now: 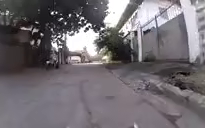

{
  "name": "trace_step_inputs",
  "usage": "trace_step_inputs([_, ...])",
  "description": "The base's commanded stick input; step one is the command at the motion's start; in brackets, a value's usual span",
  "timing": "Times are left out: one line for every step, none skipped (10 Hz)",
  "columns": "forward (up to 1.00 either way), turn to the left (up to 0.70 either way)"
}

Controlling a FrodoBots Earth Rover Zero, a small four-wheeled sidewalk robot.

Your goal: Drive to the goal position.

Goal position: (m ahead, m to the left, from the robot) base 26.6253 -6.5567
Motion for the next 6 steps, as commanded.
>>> trace_step_inputs([1.00,0.00])
trace_step_inputs([1.00,0.00])
trace_step_inputs([1.00,0.00])
trace_step_inputs([1.00,0.00])
trace_step_inputs([1.00,0.00])
trace_step_inputs([1.00,0.00])
